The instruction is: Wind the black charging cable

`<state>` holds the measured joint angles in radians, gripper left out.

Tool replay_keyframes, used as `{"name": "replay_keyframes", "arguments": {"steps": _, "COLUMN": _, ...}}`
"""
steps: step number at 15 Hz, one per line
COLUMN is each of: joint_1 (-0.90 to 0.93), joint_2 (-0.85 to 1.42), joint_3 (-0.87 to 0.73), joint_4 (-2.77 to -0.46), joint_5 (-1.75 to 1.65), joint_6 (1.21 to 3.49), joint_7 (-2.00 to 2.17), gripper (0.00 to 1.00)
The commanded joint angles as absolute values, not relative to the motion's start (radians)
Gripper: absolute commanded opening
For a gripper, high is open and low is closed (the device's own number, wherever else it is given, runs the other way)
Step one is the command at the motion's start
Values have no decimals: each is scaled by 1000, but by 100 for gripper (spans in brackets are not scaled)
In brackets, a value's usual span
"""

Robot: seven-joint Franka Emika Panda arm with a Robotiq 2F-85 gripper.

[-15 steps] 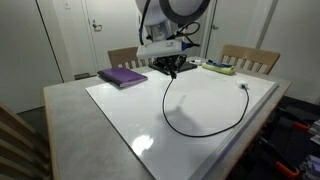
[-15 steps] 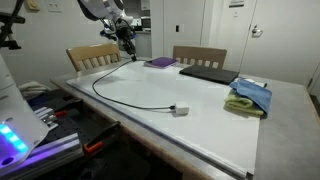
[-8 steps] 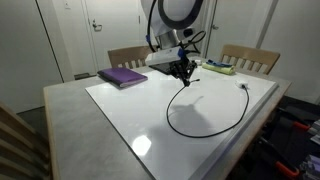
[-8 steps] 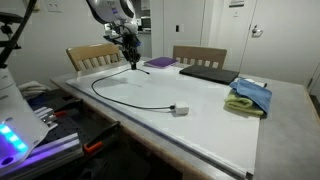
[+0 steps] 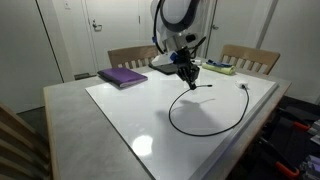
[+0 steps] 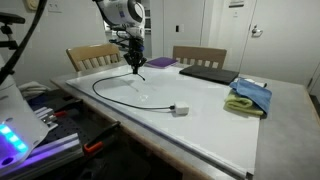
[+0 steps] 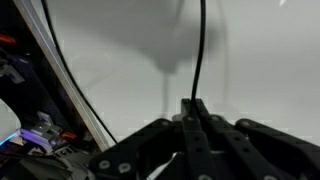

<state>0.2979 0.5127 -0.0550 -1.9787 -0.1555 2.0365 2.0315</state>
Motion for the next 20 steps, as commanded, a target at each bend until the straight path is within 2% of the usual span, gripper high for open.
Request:
{"name": "replay_keyframes", "arguments": {"steps": 1, "joint_1": 252, "joint_2": 508, "joint_3": -57, "joint_4": -1984, "joint_5": -117, "joint_6": 2034, "joint_7": 2120, "gripper": 1}}
{"name": "replay_keyframes", "arguments": {"steps": 15, "joint_1": 139, "joint_2": 473, "joint_3": -74, "joint_4": -2092, "joint_5": -28, "joint_6": 2130, "joint_7": 2321, "gripper": 1}}
{"name": "replay_keyframes", "arguments": {"steps": 16, "joint_1": 137, "joint_2": 464, "joint_3": -74, "joint_4": -2105, "joint_5": -34, "joint_6": 2143, "joint_7": 2313, "gripper": 6}}
{"name": "replay_keyframes", "arguments": {"steps": 17, "joint_1": 137, "joint_2": 451, "joint_3": -73, "joint_4": -2117, "joint_5": -43, "joint_6": 2151, "joint_7": 2302, "gripper": 31}}
{"name": "replay_keyframes", "arguments": {"steps": 18, "joint_1": 137, "joint_2": 450, "joint_3": -73, "joint_4": -2115, "joint_5": -47, "joint_6": 2149, "joint_7": 2298, "gripper": 31}}
{"name": "replay_keyframes", "arguments": {"steps": 20, "joint_1": 138, "joint_2": 429, "joint_3": -71, "joint_4": -2123, "joint_5": -60, "joint_6": 2141, "joint_7": 2278, "gripper": 42}}
